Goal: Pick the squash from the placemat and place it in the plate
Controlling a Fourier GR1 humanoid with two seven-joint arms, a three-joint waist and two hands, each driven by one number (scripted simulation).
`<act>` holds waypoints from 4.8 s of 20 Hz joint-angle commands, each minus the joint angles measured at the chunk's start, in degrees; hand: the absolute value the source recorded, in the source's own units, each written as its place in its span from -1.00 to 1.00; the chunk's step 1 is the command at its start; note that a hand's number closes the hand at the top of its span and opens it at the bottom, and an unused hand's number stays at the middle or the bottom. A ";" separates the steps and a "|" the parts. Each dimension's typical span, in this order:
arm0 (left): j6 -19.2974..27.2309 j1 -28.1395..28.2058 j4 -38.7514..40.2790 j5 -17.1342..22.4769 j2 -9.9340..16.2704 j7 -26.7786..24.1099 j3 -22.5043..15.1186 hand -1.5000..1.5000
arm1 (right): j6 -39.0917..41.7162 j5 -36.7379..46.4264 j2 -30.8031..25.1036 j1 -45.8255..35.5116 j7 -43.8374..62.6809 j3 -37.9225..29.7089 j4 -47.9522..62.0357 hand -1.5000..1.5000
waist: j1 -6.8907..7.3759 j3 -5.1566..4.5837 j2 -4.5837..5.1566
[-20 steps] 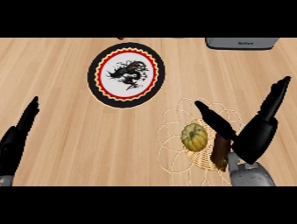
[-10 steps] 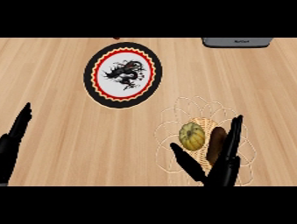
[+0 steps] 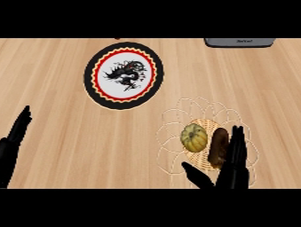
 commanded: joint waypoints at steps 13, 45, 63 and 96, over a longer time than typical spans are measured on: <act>-0.37 -1.51 0.50 -1.62 -1.77 0.26 -0.62 0.00 | 48.25 5.91 0.03 -17.10 43.91 3.17 -9.24 -1.00 | 1.62 0.54 0.13; -6.04 -1.15 4.94 -5.63 -6.71 -4.08 5.28 0.00 | 44.66 -7.14 0.01 -21.88 34.37 -4.27 5.78 1.00 | 1.09 0.65 0.11; -7.44 -4.68 4.07 -9.26 -9.71 -1.07 5.99 0.00 | 59.34 -20.14 -23.20 -43.94 -11.41 -21.68 33.12 1.00 | 3.33 0.76 1.34; -11.44 -2.73 1.98 -10.86 -9.95 -0.10 9.84 0.00 | 38.54 -15.99 -0.98 -72.48 -21.78 -20.25 40.22 1.00 | 2.50 0.63 0.47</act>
